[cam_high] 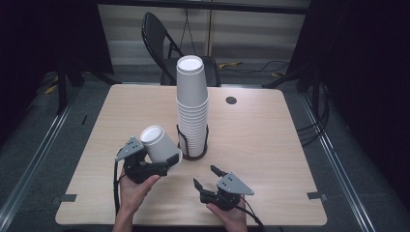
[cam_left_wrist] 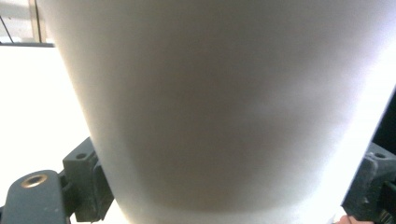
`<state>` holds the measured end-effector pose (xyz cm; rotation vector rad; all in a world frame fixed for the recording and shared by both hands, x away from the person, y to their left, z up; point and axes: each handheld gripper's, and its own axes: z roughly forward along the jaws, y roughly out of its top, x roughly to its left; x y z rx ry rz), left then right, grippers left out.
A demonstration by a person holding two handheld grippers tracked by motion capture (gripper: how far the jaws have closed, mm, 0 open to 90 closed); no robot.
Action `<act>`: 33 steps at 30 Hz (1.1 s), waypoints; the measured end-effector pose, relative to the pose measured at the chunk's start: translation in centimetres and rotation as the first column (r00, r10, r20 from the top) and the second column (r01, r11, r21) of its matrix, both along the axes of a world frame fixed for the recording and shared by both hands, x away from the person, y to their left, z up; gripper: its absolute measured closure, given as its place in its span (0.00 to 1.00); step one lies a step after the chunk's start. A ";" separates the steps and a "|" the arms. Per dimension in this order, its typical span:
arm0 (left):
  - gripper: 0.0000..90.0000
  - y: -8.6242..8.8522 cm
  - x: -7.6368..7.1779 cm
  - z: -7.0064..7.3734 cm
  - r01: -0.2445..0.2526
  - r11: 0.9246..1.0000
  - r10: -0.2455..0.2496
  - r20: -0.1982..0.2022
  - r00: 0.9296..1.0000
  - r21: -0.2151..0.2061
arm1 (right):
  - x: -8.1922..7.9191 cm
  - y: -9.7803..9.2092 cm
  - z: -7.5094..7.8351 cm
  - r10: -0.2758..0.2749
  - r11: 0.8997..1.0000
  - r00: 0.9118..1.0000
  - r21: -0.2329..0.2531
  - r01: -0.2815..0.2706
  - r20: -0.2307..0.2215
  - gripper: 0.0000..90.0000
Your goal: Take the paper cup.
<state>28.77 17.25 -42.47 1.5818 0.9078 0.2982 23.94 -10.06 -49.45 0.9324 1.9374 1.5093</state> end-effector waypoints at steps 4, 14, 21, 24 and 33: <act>0.13 -0.3 -0.3 -0.4 0.017 0.998 -0.018 -0.020 1.000 -0.058 | -0.1 0.7 0.0 0.025 1.000 0.999 0.008 -0.025 0.027 0.33; 0.13 -1.3 -1.2 -0.9 0.032 0.997 -0.037 -0.063 0.997 -0.075 | -0.4 2.0 0.2 0.066 0.997 0.991 0.038 -0.071 0.112 0.37; 0.13 -1.7 -1.6 -1.8 0.028 0.988 -0.043 -0.102 0.994 -0.151 | -0.3 2.4 0.3 0.061 0.997 0.990 0.030 -0.065 0.127 0.42; 0.13 -1.8 -1.4 -1.9 0.041 0.982 -0.064 -0.122 0.990 -0.182 | -0.2 2.3 0.5 0.058 0.997 0.989 0.047 -0.065 0.135 0.45; 0.13 -1.8 -1.1 -2.5 0.051 0.969 -0.100 -0.195 0.976 -0.243 | 0.1 2.1 1.1 0.054 0.991 0.984 0.111 -0.074 0.168 0.46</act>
